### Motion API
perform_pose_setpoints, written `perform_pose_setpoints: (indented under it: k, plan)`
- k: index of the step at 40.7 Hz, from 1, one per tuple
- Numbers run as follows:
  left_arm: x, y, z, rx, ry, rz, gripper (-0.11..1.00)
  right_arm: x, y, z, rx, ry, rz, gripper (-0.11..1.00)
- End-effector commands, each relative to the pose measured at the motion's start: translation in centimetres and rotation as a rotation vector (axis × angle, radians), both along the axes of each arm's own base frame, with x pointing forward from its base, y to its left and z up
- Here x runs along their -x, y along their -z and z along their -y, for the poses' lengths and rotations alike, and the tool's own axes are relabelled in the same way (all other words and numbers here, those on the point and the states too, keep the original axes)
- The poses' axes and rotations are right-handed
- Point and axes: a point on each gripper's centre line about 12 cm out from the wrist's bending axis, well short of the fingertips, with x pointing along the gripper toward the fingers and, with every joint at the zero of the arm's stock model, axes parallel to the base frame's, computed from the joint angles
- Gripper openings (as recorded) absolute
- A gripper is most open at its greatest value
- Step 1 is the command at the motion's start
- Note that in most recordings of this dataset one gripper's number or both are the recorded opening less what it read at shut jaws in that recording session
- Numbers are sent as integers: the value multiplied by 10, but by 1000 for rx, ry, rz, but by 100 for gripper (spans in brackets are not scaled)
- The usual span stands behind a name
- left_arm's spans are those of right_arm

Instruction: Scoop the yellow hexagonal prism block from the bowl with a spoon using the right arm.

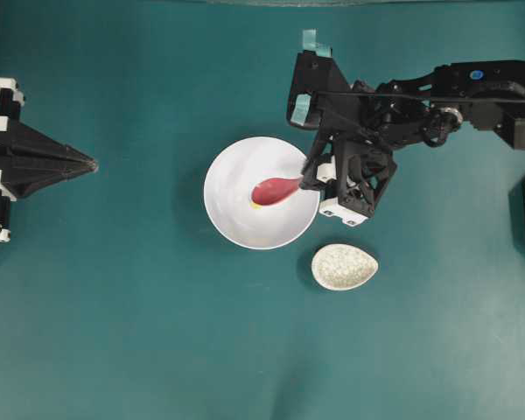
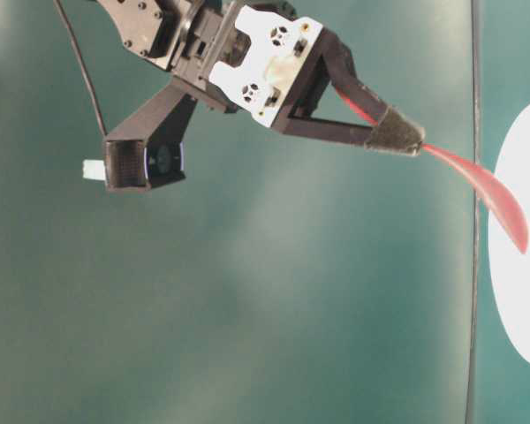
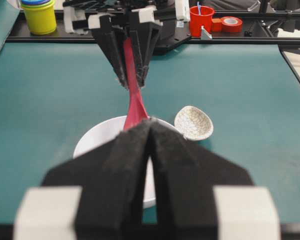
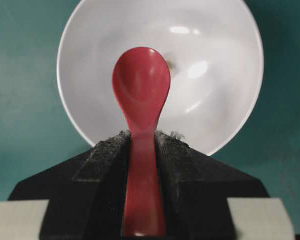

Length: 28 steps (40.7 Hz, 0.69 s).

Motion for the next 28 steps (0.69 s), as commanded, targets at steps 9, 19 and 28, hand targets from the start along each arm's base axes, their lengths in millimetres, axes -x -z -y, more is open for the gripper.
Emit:
perform_pose_setpoints:
  k: [9, 19, 28]
  plan:
    - [-2, -9, 0, -3, 2, 20, -1, 0, 0, -2, -7, -14, -34, 23]
    - [-2, -9, 0, -3, 2, 20, -1, -3, 21, 0, 4, -26, -104, 23]
    - [-2, -9, 0, -3, 2, 20, -1, -4, 31, 3, 17, -22, -134, 23]
